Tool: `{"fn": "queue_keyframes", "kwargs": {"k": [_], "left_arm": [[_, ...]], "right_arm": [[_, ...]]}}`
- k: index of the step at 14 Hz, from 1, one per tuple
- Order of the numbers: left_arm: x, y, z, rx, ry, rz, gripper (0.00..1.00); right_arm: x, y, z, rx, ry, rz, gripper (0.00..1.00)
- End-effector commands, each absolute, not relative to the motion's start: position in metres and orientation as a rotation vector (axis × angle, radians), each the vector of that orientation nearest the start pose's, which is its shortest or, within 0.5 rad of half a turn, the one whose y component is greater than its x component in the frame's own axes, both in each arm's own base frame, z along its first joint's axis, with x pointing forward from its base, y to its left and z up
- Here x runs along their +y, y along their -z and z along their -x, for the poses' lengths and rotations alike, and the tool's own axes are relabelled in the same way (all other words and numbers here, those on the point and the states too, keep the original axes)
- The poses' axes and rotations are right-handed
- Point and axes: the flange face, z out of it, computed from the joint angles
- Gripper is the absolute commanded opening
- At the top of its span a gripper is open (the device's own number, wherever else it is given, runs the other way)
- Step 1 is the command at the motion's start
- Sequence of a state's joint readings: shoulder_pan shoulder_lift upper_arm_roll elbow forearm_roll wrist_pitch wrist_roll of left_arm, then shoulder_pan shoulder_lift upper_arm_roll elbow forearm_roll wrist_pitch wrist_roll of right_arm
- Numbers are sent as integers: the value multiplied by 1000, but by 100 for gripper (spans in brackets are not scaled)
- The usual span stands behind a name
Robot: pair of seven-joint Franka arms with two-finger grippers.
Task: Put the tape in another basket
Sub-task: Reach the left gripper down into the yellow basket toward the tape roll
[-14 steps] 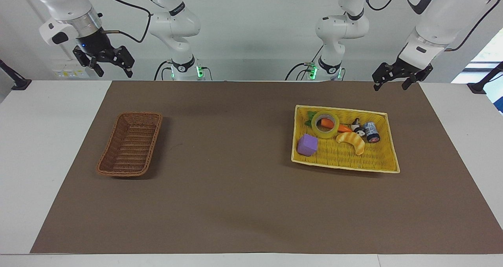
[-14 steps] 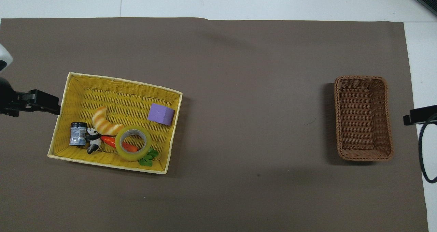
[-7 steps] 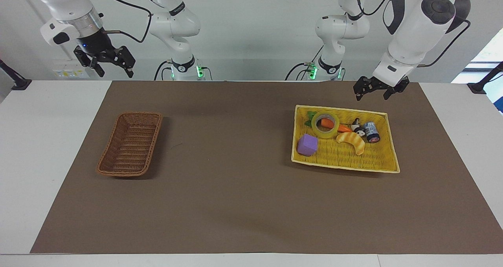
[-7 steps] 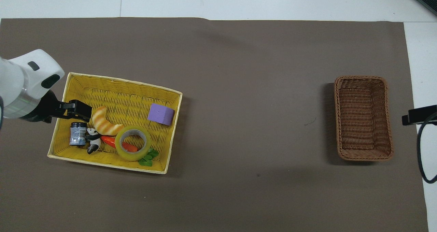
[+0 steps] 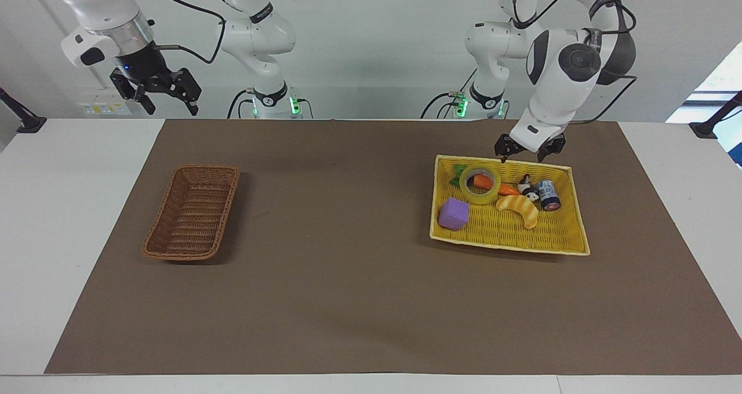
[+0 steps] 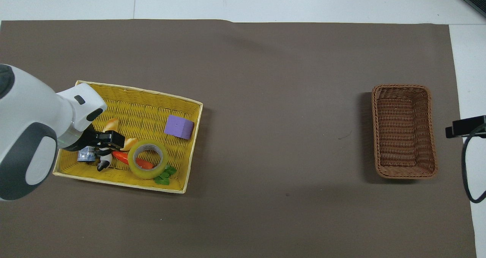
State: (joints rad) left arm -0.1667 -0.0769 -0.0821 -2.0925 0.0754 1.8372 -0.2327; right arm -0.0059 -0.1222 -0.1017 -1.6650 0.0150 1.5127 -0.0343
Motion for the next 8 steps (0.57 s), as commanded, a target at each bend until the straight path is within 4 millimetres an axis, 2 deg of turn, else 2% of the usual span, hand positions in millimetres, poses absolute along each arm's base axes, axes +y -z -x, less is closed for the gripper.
{"fn": "queue_keyframes", "kwargs": {"k": [1,2,5,6,7,8], "left_arm": [[-147,-387,-467,-55,-180,2917,100],[-148,-374,-463,-110,-152,2924,100],[-147,-353,-452,-154,-145,2927,100],[-146,-346,-446,-188,-124,2932,90],[-145,-342,-441,-220,-121,2930,43],[-142,-341,-441,-226,-126,2928,24]], "right_arm": [[-56,-639,-502,96,-14,3111,100],[-56,-638,-503,96,-12,3112,100],[-56,-638,-504,91,-12,3112,100],[-56,-639,-503,89,-10,3112,100],[-56,-638,-503,91,-12,3112,100],[-56,-637,-503,91,-10,3112,100]]}}
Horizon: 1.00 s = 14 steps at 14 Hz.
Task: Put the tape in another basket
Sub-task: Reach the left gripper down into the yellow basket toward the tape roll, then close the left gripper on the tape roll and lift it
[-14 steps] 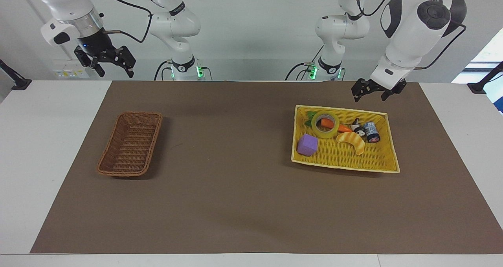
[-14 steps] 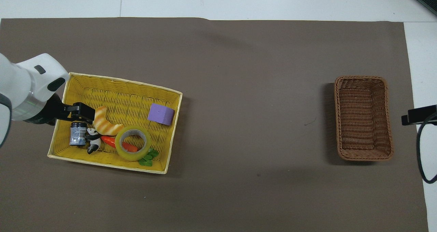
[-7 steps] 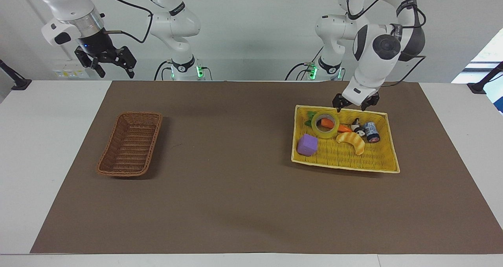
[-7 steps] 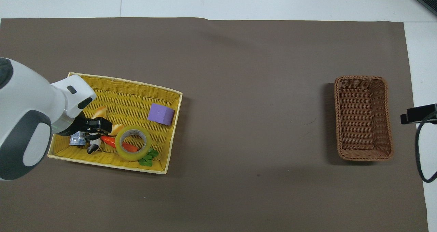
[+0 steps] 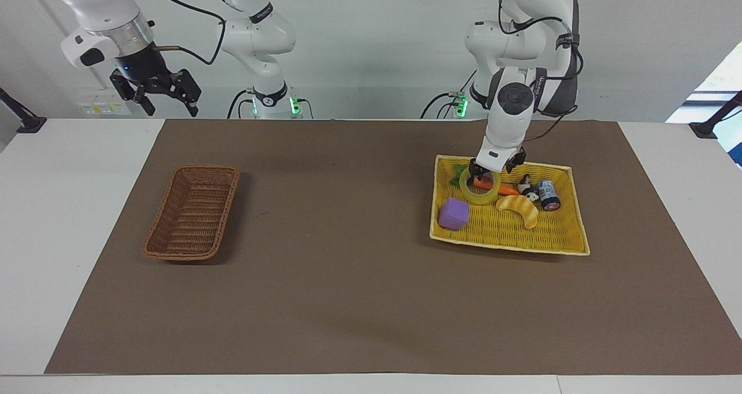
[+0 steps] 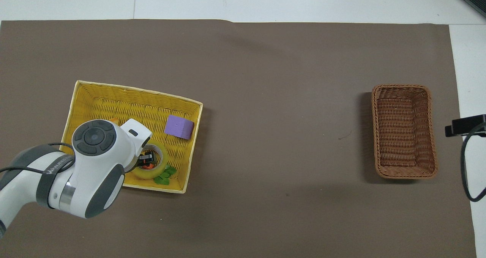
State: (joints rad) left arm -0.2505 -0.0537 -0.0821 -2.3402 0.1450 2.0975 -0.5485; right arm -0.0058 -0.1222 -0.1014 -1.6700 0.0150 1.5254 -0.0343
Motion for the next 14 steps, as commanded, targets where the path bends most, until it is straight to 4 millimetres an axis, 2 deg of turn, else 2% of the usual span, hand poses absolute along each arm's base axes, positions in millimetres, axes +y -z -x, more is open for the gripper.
{"fn": "queue_keyframes", "kwargs": {"k": [1,2,4,7,10,14], "left_arm": [[-141,-341,-442,-230,-125,2927,6],[-140,-342,-443,-233,-129,2924,0],[-139,-344,-446,-244,-150,2916,0],[-140,-360,-464,-271,-195,2890,0],[-135,-398,-485,-309,-177,2888,0],[-141,-443,-504,-348,-119,2938,0]], "right_arm": [[-56,-637,-503,91,-10,3112,100],[-56,-637,-503,89,-12,3112,100],[-57,-636,-502,84,-17,3112,100],[-56,-637,-503,91,-12,3112,100],[-55,-637,-502,86,-19,3112,100],[-55,-637,-502,86,-12,3112,100]]}}
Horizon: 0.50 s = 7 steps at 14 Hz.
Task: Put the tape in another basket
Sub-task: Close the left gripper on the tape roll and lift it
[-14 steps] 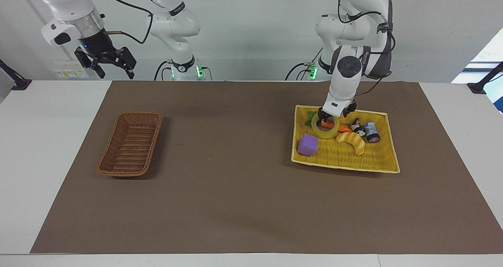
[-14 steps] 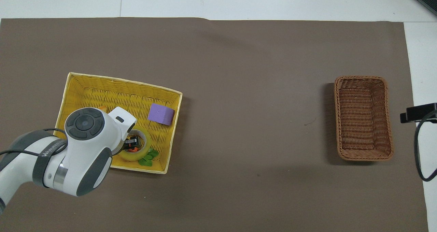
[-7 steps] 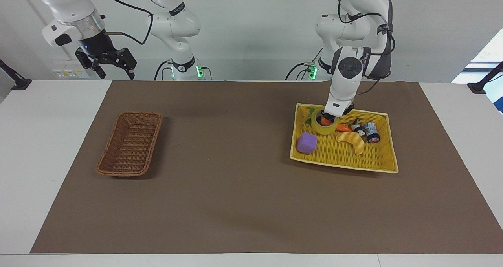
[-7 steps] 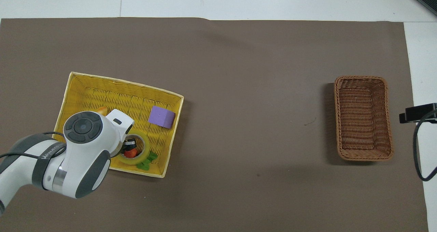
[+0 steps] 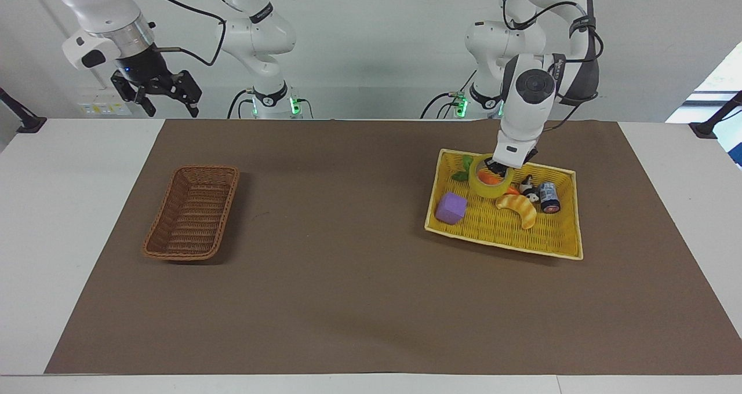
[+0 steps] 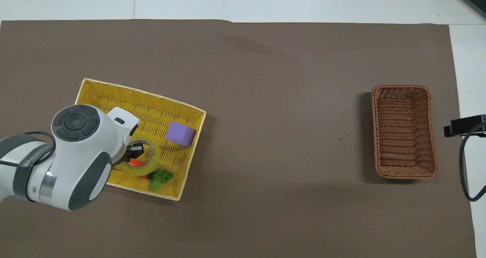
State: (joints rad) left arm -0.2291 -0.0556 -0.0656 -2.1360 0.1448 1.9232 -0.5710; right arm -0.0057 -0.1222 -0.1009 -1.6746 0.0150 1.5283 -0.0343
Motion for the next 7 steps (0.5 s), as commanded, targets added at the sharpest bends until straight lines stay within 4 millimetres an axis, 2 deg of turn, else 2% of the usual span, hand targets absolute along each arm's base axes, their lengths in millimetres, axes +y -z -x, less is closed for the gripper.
{"fn": "queue_keyframes", "kwargs": {"k": [1,4,6,7], "left_arm": [[-146,-454,-511,-350,-116,2951,0],[-164,-499,-522,-355,-152,3016,0],[-182,-529,-522,-274,-184,3044,0],[-192,-537,-520,-225,-209,3070,0]], "right_arm": [[-56,-637,-502,89,-14,3112,100],[-55,-637,-501,84,-24,3111,100],[-55,-637,-502,84,-21,3111,100],[-55,-637,-502,84,-22,3112,100]]}}
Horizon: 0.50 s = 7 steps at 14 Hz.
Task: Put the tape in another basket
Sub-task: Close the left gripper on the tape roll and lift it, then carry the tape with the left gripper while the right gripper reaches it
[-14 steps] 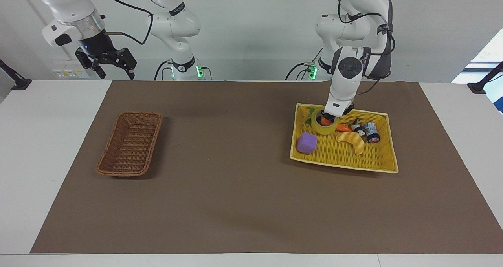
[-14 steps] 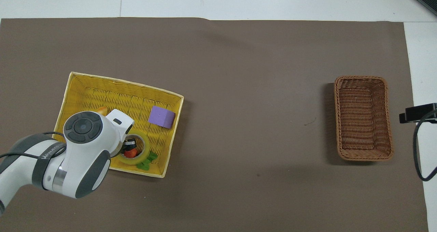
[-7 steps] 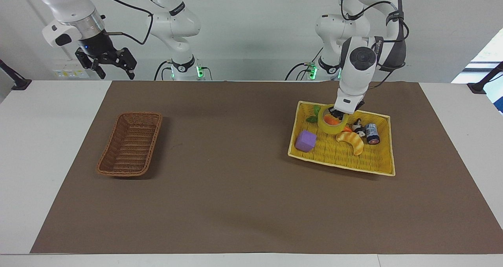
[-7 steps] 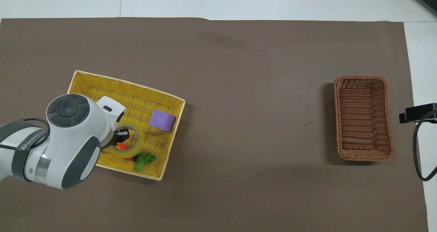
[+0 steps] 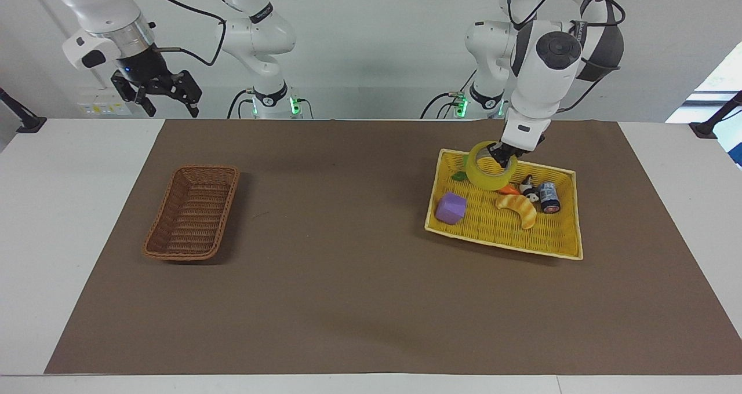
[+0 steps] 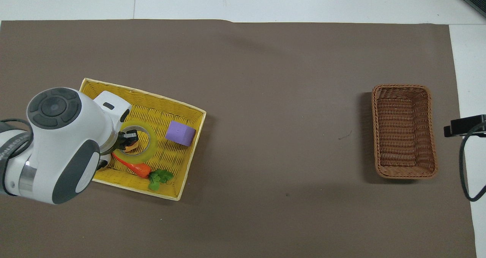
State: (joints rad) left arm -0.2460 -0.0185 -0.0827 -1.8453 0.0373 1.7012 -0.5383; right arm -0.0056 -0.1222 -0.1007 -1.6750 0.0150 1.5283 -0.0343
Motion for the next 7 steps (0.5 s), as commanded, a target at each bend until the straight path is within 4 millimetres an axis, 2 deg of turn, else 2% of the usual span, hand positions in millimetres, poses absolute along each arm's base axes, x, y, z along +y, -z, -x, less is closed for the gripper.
{"fn": "queue_keyframes", "kwargs": {"k": [1,5,7], "left_arm": [[-205,-547,-517,-192,-203,3097,0],[-270,-569,-493,-74,-175,3157,0],[-304,-571,-476,-151,-154,3165,0]], "right_arm": [[-55,-637,-501,86,-26,3111,100],[-55,-637,-501,84,-24,3111,100],[-53,-637,-501,76,-29,3112,100]]}}
